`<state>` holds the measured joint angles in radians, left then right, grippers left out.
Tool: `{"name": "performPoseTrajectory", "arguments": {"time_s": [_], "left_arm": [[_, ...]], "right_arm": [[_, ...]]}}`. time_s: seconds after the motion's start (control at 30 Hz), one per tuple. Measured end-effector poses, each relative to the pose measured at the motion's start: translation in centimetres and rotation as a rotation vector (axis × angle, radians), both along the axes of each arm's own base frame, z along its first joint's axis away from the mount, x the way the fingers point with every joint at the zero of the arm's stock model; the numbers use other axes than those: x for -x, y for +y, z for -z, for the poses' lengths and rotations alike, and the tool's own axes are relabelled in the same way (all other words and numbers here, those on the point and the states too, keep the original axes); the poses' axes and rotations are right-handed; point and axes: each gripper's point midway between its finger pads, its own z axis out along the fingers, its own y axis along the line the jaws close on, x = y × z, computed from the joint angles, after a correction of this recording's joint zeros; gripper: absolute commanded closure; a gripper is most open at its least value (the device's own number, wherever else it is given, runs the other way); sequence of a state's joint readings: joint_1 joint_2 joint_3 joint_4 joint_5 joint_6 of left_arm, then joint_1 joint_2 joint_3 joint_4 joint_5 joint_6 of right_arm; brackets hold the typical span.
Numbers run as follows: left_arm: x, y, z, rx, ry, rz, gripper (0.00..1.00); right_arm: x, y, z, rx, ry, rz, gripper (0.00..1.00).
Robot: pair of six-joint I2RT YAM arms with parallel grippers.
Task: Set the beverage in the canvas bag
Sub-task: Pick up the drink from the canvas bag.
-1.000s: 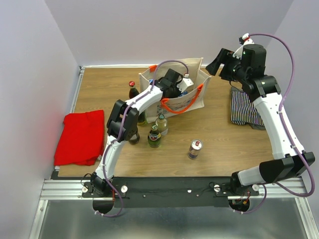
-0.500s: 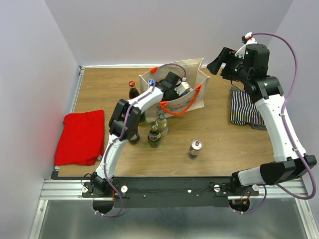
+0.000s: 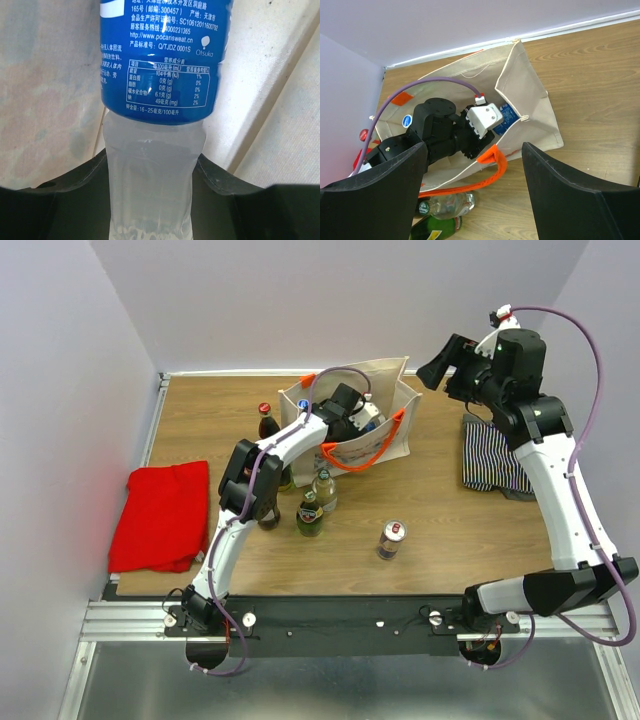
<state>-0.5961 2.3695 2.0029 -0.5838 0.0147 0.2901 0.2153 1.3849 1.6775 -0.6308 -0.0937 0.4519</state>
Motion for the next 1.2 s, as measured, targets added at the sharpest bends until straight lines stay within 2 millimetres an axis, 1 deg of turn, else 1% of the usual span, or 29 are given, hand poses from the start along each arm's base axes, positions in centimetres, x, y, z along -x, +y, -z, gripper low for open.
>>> {"name": "performPoseTrajectory", "arguments": {"time_s": [0.3,0.4,0.53,0.67,0.7,0.77,0.93,1.2], "left_arm": [[0.8,-0.1,-0.3,0.032,0.044,-0.044,1.0],[1.1,0.0,-1.0,0.039,0.052,-0.051,1.0],[1.0,-0.1,-3.1,0.064,0.024,-0.054,1.0],[0.7,-0.4,-6.4,0.099,-0.027,-0.052,1.0],[0.7,-0.4,-6.7,0.104,-0.032,-0.051,1.0],[0.5,-0.6,-8.2,0.121,-0.056,-0.049,1.0],[0.8,-0.4,-10.0,0.134,-0.075,-0.048,1.0],[1.3,-0.1,-11.8,0.149,-0.085,-0.055,1.0]], "right_arm": [[0.3,-0.1,0.0,-0.005,-0.001,0.002,0.16],[0.3,0.0,0.2,-0.009,0.002,0.003,0.16],[0.3,0.0,0.6,-0.009,0.01,0.004,0.16],[0.2,0.0,0.9,-0.012,0.015,0.005,0.16],[0.2,0.0,1.0,-0.013,0.016,0.005,0.16],[0.1,0.1,0.9,-0.016,0.01,0.005,0.16],[0.0,0.1,0.7,-0.018,0.002,0.006,0.16],[-0.2,0.1,1.2,-0.025,0.004,0.009,0.16]]}}
